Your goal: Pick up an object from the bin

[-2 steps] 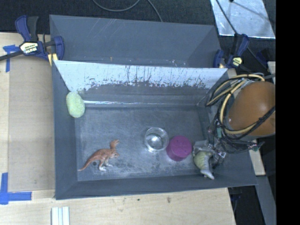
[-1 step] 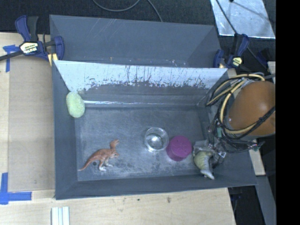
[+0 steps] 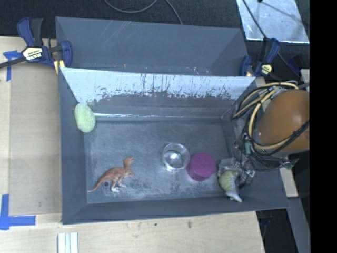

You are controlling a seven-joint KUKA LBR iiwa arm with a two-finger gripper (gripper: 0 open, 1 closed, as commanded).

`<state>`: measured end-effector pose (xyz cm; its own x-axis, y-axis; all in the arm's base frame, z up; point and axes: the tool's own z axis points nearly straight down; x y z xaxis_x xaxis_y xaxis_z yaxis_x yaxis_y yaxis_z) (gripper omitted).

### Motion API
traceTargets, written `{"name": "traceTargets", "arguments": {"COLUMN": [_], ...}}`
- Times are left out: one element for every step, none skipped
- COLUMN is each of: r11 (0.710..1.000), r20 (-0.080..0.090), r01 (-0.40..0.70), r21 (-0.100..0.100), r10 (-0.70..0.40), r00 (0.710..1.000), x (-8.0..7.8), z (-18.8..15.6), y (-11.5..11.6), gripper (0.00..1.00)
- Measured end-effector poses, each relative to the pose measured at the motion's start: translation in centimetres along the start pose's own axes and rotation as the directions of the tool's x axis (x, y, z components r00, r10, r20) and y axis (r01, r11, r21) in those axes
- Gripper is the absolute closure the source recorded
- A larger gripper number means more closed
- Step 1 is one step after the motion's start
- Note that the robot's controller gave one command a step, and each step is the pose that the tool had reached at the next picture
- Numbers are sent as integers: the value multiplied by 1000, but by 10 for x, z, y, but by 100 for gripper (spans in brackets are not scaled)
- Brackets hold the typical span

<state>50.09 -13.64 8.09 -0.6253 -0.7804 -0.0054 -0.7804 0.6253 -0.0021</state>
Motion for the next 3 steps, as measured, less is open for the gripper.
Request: {"name": "traceTargets", "arguments": {"r11": [1000, 1000, 1000], "r20": [-3, -2, -4], "r01": [-1, -2, -2], "r21": [-1, 2, -2], "r10": [1, 2, 2], "r00": [1000, 1000, 1000], "x": [0, 0, 0], "z": [-14, -23, -30], "y": [0, -1, 0], "gripper": [100, 100, 100]}}
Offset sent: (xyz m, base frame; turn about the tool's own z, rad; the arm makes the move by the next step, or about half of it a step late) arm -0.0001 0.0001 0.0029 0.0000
